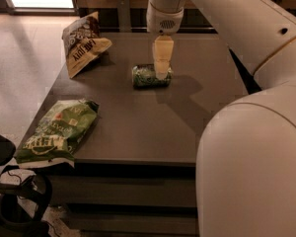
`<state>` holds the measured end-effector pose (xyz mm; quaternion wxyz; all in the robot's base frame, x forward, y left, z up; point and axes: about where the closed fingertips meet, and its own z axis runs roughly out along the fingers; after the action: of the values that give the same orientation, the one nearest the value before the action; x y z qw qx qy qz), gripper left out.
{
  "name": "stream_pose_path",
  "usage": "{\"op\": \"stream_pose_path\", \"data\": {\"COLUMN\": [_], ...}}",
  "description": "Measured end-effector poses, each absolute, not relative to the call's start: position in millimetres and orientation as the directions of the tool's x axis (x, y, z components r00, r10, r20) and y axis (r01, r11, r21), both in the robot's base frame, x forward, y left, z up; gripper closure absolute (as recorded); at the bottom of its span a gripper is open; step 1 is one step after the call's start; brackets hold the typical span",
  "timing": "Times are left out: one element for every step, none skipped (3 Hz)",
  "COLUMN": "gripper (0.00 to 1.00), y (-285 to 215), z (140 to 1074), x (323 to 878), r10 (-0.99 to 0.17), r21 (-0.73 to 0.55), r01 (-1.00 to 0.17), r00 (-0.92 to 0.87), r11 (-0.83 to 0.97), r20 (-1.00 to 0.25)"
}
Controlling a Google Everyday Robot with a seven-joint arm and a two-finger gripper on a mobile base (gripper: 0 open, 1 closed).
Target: Place green can upright
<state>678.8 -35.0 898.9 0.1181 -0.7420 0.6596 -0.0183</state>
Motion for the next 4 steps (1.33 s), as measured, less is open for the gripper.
{"op": "stream_pose_path", "data": {"gripper": [0.0,0.0,0.0,0.0], "y": [-25,-19,-15,-14], "z": [884,867,854,839], "x": [681,681,679,671], "r10": [-0.982,-0.981,-0.978,-0.977], "r21": [-0.169,-0.14,-0.118,-0.096], "r01": [-0.981,-0.987,-0.992,-0.995], "r00": [0.123,0.102,0.078,0.053], "r11": [-0.099,-0.079,-0.055,-0.034], "r20": [-0.14,-0.168,-0.194,-0.205]}}
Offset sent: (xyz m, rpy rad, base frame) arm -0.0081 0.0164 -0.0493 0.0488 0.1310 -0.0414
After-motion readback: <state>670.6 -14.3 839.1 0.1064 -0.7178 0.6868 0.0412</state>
